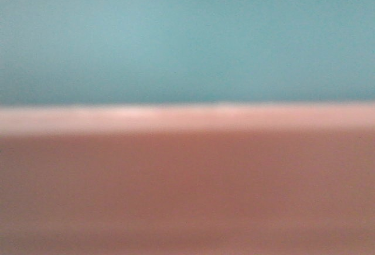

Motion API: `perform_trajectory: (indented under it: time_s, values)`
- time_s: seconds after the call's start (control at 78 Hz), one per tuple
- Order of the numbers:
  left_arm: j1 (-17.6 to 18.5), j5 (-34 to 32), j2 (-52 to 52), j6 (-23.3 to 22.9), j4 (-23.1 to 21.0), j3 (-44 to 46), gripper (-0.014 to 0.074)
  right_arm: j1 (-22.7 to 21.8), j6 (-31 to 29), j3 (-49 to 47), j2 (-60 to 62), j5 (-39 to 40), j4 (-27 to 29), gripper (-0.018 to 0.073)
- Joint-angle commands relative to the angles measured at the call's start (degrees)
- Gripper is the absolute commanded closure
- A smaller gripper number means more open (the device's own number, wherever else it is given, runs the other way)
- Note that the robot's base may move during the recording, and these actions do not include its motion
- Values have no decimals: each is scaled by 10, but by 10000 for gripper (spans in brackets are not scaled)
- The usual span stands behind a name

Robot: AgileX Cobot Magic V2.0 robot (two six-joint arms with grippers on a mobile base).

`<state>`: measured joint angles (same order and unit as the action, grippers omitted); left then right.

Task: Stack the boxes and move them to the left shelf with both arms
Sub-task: 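Keep gripping the bin rims with both grippers as the base drives to the shelf, then lower the stacked bins with both grippers onto the shelf's roller tracks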

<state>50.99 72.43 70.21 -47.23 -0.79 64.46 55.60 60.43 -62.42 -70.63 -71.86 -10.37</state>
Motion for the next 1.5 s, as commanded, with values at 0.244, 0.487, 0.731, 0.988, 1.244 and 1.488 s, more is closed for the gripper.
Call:
perform_trajectory:
  time_s: [0.244,0.487,0.731,0.988,1.244,1.488]
  values:
    - [4,21,-19,3,-28,20,599,0,-1,-17,16,8,-27,506]
    - [4,20,-19,3,-28,20,599,0,-1,-17,16,10,-27,506]
    - [4,19,-19,3,-28,20,599,0,-2,-17,16,13,-27,506]
    - [4,-20,-19,3,8,22,599,0,-58,-23,16,40,-32,506]
    - [-28,-46,2,28,74,79,598,-33,-90,-85,-4,62,-92,506]
    - [-100,-122,64,103,83,153,599,-113,-160,-160,-68,132,-106,506]
